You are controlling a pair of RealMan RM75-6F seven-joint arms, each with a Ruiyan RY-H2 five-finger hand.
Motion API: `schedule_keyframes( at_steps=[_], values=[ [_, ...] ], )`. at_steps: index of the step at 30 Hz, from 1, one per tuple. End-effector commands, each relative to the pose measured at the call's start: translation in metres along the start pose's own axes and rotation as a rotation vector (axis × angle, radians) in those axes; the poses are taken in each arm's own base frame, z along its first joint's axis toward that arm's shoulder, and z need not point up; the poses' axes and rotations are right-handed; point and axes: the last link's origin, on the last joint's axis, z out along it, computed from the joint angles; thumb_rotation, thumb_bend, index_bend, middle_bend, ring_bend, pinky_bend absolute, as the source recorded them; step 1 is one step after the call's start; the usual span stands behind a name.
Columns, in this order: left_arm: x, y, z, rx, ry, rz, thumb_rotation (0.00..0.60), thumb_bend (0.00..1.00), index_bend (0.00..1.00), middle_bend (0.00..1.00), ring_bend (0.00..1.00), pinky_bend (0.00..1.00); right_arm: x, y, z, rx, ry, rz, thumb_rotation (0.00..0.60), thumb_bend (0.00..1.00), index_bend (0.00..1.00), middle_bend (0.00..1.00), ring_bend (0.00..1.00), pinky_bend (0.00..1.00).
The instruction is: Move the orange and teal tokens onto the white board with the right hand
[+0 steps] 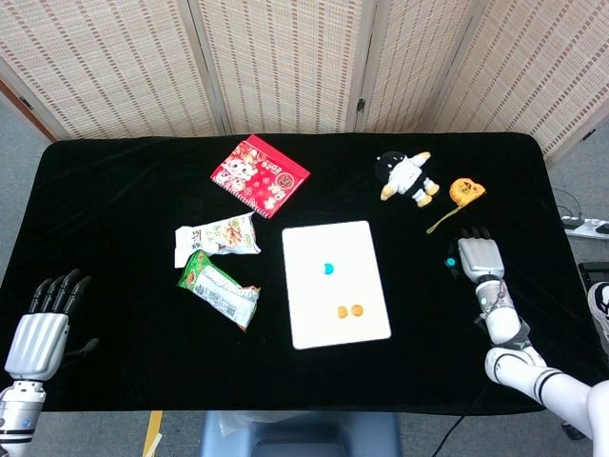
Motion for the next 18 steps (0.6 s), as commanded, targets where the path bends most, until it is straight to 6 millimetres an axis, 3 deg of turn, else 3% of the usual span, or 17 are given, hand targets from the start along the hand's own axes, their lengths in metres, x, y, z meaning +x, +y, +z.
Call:
schedule_keyframes(
  at_steps=[1,18],
  values=[
    [-0.0001,-0.0002,-0.0001,0.001,0.0,0.0,0.6,0.22,0.0,0.01,0.05,0.0,-0.0008,-0.001,0.0007,0.001,-0.002,-0.002,0.6,0.37,0.41,0.18,0.09,0.0],
    [-0.0024,-0.0037,-0.0014,0.013,-0.011,0.004,0.6,0.22,0.0,0.01,0.05,0.0,-0.0006,-0.0053,0.0046,-0.003,-0.005,-0.011,0.6,0.37,0.49,0.22,0.1,0.0]
  ],
)
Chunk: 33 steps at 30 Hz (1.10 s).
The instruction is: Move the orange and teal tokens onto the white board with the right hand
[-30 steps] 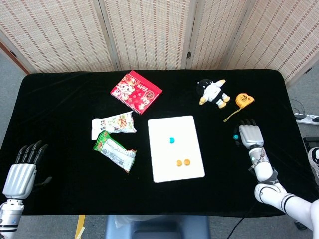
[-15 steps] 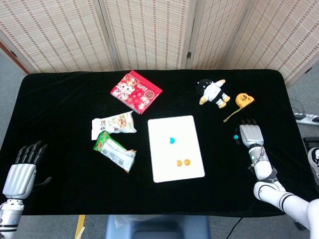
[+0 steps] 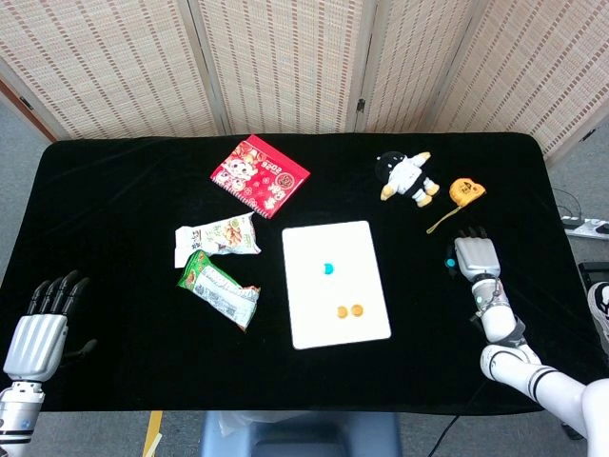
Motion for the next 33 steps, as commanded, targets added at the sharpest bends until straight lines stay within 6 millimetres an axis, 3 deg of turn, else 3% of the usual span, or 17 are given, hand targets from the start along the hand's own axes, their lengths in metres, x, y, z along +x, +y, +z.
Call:
schedule_keyframes(
  at_steps=[1,7,12,18,26,33],
  values=[
    [0.0,0.0,0.0,0.0,-0.002,0.0,0.6,0.22,0.0,0.01,0.05,0.0,0.001,0.0,-0.001,0.001,0.002,0.007,0.6,0.37,0.5,0.22,0.1,0.0],
    [0.001,-0.001,0.0,0.001,0.0,0.001,0.6,0.22,0.0,0.01,0.05,0.0,0.013,-0.003,-0.009,0.038,0.021,0.039,0.6,0.37,0.51,0.23,0.1,0.0],
    [0.002,0.0,0.001,-0.004,0.006,-0.001,0.6,0.22,0.0,0.01,0.05,0.0,0.031,-0.023,-0.025,0.139,0.01,0.095,0.6,0.37,0.51,0.23,0.1,0.0],
    [0.003,0.001,0.0,-0.007,0.01,-0.007,0.6,0.22,0.0,0.01,0.05,0.0,0.049,-0.071,-0.038,0.286,0.015,0.079,0.6,0.37,0.51,0.23,0.1,0.0],
    [0.005,-0.003,-0.003,0.002,0.017,-0.009,0.6,0.22,0.0,0.01,0.05,0.0,0.051,-0.142,-0.038,0.416,-0.003,0.043,0.6,0.37,0.51,0.23,0.09,0.0],
    [0.004,-0.006,-0.005,0.01,0.014,-0.009,0.6,0.22,0.0,0.01,0.05,0.0,0.048,-0.178,-0.031,0.439,-0.005,0.0,0.6,0.37,0.51,0.22,0.09,0.0]
  ],
)
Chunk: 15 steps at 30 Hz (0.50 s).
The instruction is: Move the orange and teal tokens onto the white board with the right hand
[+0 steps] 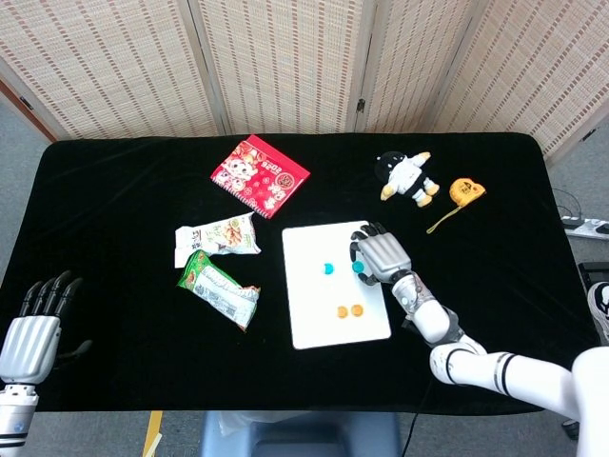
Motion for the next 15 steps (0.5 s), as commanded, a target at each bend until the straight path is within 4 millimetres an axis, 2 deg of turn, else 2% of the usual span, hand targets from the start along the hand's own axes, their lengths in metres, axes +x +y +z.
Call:
schedule_keyframes(
  at_steps=[1,15],
  values=[
    [0.0,-0.001,-0.001,0.002,-0.001,0.001,0.6,0.22,0.0,0.01,0.05,0.0,-0.003,-0.009,0.009,-0.002,-0.005,-0.03,0.6,0.37,0.51,0.22,0.09,0.0],
    [-0.003,-0.005,-0.003,0.017,-0.008,-0.002,0.6,0.22,0.0,0.01,0.05,0.0,-0.011,-0.022,0.027,-0.029,-0.016,-0.072,0.6,0.37,0.51,0.22,0.09,0.0]
  ],
)
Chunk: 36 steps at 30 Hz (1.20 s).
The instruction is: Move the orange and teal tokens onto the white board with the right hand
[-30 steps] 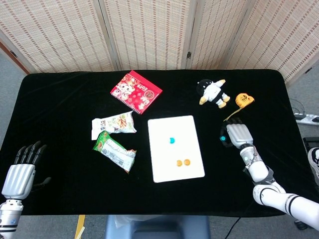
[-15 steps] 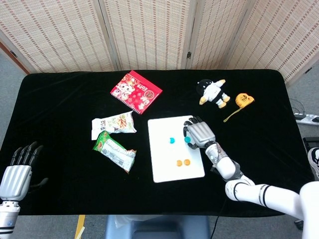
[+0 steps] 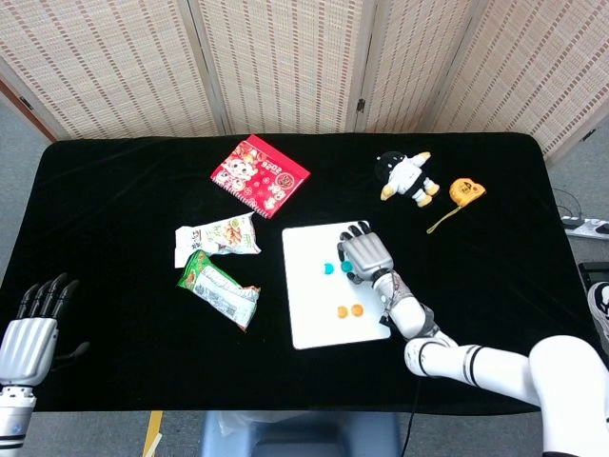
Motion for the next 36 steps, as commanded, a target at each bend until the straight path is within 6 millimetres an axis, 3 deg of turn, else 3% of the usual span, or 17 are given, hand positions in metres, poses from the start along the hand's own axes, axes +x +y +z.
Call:
schedule_keyframes(
  at_steps=[1,22,27,32,36],
  values=[
    [0.0,-0.001,0.0,0.002,-0.001,0.0,0.6,0.22,0.0,0.01,0.05,0.0,0.0,-0.002,0.001,0.0,0.004,-0.002,0.6,0.37,0.51,0.22,0.09,0.0],
    [-0.004,-0.004,0.0,0.009,-0.006,-0.005,0.6,0.22,0.0,0.01,0.05,0.0,-0.001,-0.005,0.004,0.002,-0.002,-0.039,0.6,0.37,0.42,0.21,0.07,0.0],
    [-0.003,-0.004,0.001,0.008,-0.001,-0.005,0.6,0.22,0.0,0.01,0.05,0.0,0.007,-0.006,0.001,0.008,0.026,0.007,0.6,0.37,0.3,0.2,0.07,0.0],
    [-0.002,-0.005,0.002,0.009,-0.001,-0.003,0.6,0.22,0.0,0.01,0.05,0.0,0.024,0.01,-0.013,-0.006,0.096,0.073,0.6,0.37,0.28,0.2,0.08,0.0],
    [0.0,-0.004,0.005,0.005,0.005,-0.005,0.6,0.22,0.0,0.01,0.05,0.0,0.033,0.039,-0.041,-0.052,0.162,0.076,0.6,0.37,0.28,0.2,0.1,0.0]
  ],
)
